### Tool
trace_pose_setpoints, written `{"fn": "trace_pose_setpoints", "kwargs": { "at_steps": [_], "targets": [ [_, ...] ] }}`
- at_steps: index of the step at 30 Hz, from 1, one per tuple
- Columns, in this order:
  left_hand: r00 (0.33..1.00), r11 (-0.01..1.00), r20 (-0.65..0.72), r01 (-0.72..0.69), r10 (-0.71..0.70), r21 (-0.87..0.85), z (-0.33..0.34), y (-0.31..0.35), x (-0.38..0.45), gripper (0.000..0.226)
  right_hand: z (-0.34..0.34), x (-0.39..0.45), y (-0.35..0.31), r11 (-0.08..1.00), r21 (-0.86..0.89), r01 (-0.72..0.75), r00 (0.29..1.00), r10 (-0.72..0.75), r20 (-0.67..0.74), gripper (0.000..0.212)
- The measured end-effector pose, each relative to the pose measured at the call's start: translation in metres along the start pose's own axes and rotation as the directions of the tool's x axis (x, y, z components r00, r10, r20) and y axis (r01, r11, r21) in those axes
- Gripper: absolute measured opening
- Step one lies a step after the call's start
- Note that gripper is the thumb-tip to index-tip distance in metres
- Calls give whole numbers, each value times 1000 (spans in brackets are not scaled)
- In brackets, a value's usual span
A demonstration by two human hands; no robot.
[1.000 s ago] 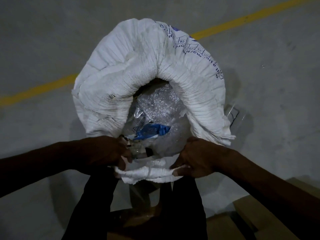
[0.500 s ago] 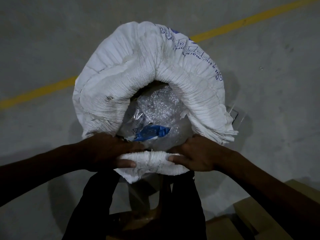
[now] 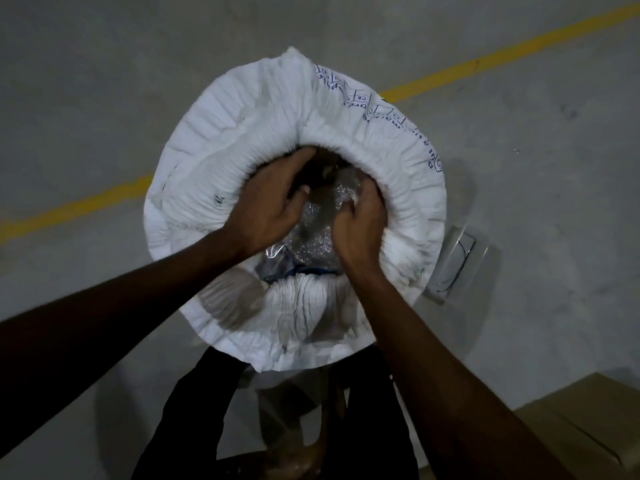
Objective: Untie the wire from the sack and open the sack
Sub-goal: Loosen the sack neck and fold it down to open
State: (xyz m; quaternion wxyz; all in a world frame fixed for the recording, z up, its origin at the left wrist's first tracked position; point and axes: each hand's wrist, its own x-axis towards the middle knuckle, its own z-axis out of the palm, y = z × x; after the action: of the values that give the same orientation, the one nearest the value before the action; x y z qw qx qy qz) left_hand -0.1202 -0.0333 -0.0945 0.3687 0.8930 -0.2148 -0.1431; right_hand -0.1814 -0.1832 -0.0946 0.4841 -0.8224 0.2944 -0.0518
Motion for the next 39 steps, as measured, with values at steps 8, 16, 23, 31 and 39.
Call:
{"fn": "trace_pose_setpoints", "kwargs": {
  "at_steps": [8,16,23,31,39],
  "targets": [
    [988,992,125,-106,96,76,-101,-24,26,73,-82,87,8,869,-242,432,885,-356,300,78],
    [991,997,113,-74,70,28,-139,-23,56,87,-108,107,-22,872,-106,477,783,-368,501,95],
    [994,999,111,4,2,-51,-144,-38,76,86,-94,121,-49,953,-155,261,881,-170,441,92],
    [996,997,85,12,-5,-79,-141,-33,78,61,-92,126,-53,971,-165,175,904,-92,417,66],
    [523,964,852,-212,-28,162,-128,-29,36,78,-101,100,-32,884,-216,414,554,-56,831,95]
  ]
}}
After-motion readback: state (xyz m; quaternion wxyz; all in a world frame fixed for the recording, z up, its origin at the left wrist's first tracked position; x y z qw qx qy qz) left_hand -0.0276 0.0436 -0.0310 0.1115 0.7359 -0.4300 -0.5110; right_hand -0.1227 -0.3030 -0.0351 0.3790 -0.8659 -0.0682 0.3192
